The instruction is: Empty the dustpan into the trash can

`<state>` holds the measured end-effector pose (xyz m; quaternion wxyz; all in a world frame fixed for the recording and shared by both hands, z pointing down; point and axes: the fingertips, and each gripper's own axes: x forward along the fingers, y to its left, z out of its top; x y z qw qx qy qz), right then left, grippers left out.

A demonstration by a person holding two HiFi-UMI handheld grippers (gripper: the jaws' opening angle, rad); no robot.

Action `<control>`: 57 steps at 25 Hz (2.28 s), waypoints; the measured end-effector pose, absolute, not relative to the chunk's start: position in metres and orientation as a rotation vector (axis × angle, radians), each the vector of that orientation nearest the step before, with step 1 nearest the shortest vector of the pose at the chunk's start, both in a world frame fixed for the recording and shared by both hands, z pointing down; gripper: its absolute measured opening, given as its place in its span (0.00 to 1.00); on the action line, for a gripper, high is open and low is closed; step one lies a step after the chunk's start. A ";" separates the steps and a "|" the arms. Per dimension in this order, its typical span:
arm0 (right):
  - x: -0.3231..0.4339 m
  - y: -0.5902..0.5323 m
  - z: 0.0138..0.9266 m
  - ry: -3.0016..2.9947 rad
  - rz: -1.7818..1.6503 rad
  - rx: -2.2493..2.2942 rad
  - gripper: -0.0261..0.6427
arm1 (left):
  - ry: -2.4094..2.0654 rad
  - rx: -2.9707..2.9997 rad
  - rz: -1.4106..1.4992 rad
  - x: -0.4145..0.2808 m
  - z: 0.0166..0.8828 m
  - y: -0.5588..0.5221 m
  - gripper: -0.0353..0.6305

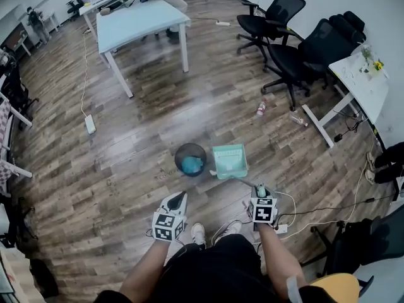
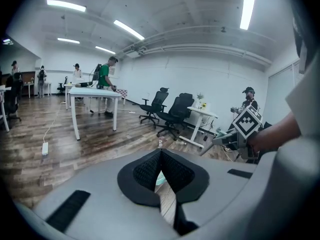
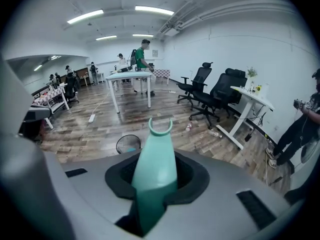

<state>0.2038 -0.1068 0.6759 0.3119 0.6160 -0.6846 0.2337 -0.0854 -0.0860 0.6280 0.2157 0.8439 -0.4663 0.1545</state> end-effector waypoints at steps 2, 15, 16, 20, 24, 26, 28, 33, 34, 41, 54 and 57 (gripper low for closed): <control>0.205 -0.102 0.689 -1.784 0.649 1.617 0.19 | -1.290 2.334 0.438 -0.085 0.631 -0.085 0.07; 0.200 -0.072 0.758 -1.674 0.810 1.523 0.19 | -1.275 2.313 0.488 -0.083 0.643 -0.078 0.07; 0.200 -0.071 0.762 -1.670 0.815 1.522 0.19 | -1.275 2.310 0.495 -0.083 0.645 -0.077 0.07; 0.196 -0.063 0.777 -1.644 0.851 1.507 0.19 | -1.269 2.298 0.516 -0.083 0.652 -0.070 0.07; 0.189 -0.058 0.796 -1.623 0.885 1.486 0.19 | -1.265 2.290 0.536 -0.084 0.655 -0.067 0.07; 0.187 -0.059 0.799 -1.617 0.891 1.484 0.19 | -1.266 2.287 0.544 -0.085 0.656 -0.067 0.07; 0.184 -0.057 0.804 -1.616 0.904 1.473 0.19 | -1.268 2.284 0.554 -0.085 0.657 -0.066 0.07; 0.183 -0.060 0.817 -1.636 0.899 1.463 0.19 | -1.256 2.307 0.623 -0.083 0.663 -0.061 0.07; 0.182 -0.058 0.823 -1.639 0.907 1.455 0.19 | -1.252 2.309 0.632 -0.082 0.664 -0.060 0.07; 0.172 -0.051 0.848 -1.636 0.924 1.376 0.19 | -1.255 2.308 0.629 -0.081 0.666 -0.061 0.07; 0.156 -0.037 0.861 -1.649 1.000 1.278 0.24 | -1.228 2.332 0.589 -0.064 0.659 -0.071 0.07; 0.151 -0.029 0.865 -1.668 1.049 1.227 0.35 | -1.224 2.337 0.584 -0.064 0.658 -0.069 0.07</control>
